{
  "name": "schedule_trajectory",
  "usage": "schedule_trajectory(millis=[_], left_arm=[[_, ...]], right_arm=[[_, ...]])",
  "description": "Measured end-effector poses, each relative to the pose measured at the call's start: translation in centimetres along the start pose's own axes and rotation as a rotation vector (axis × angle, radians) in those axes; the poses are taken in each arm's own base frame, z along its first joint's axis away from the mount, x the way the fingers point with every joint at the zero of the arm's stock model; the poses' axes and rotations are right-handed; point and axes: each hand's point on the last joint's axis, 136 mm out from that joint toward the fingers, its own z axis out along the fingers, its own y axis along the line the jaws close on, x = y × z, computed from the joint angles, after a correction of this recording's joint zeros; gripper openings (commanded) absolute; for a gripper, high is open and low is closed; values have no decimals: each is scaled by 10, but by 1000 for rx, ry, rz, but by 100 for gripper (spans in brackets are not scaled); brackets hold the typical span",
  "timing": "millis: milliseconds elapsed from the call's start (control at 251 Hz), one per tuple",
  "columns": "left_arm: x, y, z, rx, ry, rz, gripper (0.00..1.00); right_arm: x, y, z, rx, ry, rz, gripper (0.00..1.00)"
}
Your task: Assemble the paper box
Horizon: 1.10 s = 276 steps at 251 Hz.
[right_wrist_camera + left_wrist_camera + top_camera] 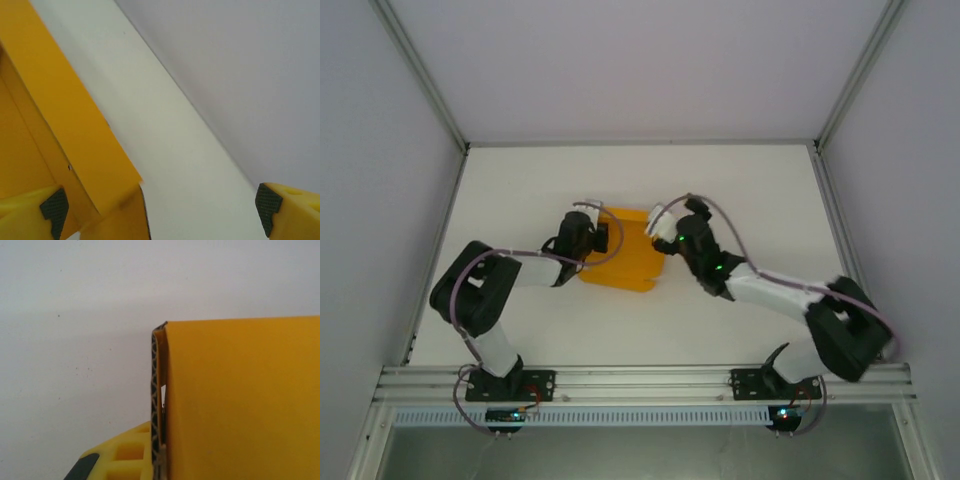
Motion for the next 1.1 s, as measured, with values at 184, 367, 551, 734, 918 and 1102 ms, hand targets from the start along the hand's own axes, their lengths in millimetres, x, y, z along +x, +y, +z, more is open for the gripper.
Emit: schedule_trajectory(millis=[184, 367, 551, 734, 918, 1102], left_arm=[[-14, -17, -16, 159, 13, -55, 0], [-1, -37, -23, 269, 89, -61, 0], [1, -40, -27, 288, 110, -75, 0], [3, -35, -27, 258, 118, -98, 0], [2, -26, -14, 126, 156, -135, 0], [1, -20, -2, -27, 198, -151, 0]], right_arm=[[14, -6, -21, -249, -19, 307, 89], [8, 26, -36, -453, -23, 409, 69], [2, 34, -43, -529, -5, 467, 31], [4, 37, -39, -541, 19, 496, 2], [-1, 49, -38, -539, 29, 497, 0], [-6, 58, -36, -480, 40, 456, 0]])
